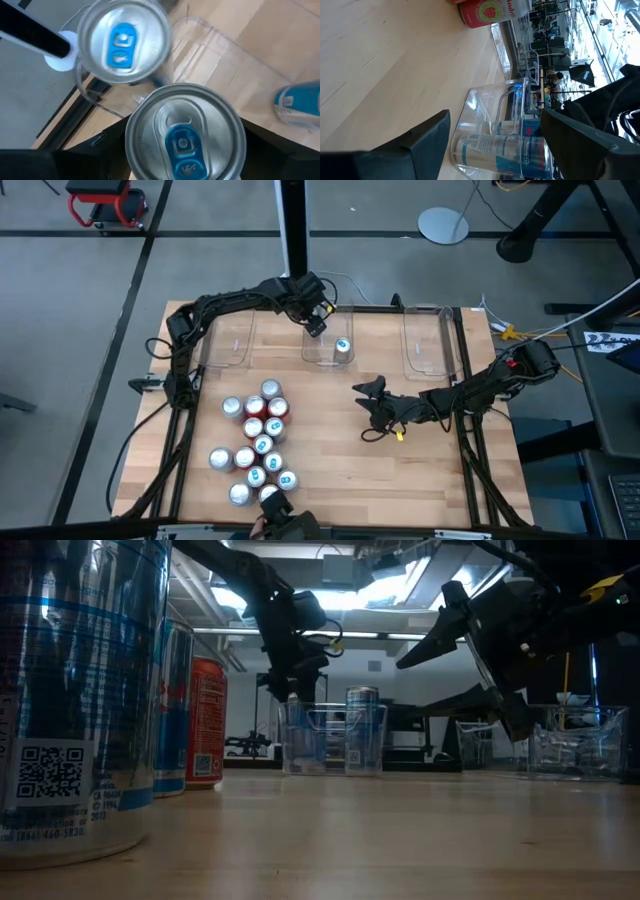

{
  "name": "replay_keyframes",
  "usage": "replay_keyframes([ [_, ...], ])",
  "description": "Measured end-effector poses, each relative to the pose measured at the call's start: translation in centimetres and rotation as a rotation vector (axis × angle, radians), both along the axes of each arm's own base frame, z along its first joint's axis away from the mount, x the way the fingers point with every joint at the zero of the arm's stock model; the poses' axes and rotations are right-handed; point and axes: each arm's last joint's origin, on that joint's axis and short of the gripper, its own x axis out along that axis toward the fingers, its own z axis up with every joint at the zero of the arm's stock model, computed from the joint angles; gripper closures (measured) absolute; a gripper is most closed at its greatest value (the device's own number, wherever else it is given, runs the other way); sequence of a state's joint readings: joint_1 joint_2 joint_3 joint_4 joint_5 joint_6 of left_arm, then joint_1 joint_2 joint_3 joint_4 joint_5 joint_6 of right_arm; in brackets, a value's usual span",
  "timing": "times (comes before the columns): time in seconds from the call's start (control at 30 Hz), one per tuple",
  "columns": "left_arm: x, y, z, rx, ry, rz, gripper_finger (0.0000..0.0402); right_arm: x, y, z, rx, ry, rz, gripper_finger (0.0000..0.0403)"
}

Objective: Sort soda cans
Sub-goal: Put the blue soda can into the middle transparent bin

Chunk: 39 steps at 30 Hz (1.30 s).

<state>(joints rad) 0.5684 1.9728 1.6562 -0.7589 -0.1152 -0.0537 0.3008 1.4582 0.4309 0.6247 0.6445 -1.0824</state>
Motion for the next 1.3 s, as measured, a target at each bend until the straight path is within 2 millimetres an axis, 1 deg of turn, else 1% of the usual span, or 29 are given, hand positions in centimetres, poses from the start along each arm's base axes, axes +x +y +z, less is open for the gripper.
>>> replay_keyframes([
  [0.4, -0.9, 1.3, -0.3, -0.028, -0.002, 0.074, 0.0136, 0.0, 0.0, 0.0, 0.002, 0.001, -0.001, 0.0093],
  [0.73, -0.8, 1.2, -0.3, -0.024, -0.002, 0.073, 0.0136, 0.0, 0.0, -0.1, 0.001, 0.007, -0.001, 0.0093],
  [0.87, -0.9, 1.2, -0.3, -0.012, 0.019, 0.026, 0.0136, 0.0, 0.0, -0.1, 0.001, 0.006, -0.001, 0.0093],
  [0.97, -0.9, 1.1, -0.4, -0.021, 0.012, 0.044, 0.0136, 0.0, 0.0, -0.1, 0.001, 0.006, 0.0, 0.0093],
  [1.13, -1.1, 1.0, -0.5, -0.036, 0.04, 0.025, 0.0136, 0.0, 0.0, -0.1, 0.0, 0.01, -0.001, 0.0093],
  [1.23, -1.1, 1.0, -0.5, -0.036, 0.045, 0.02, 0.0125, 0.0, 0.0, -0.1, 0.0, 0.012, 0.0, 0.0093],
  [1.3, -1.1, 1.0, -0.5, -0.034, 0.049, 0.013, 0.0103, 0.0, 0.0, -0.1, 0.0, 0.012, 0.0, 0.0093],
])
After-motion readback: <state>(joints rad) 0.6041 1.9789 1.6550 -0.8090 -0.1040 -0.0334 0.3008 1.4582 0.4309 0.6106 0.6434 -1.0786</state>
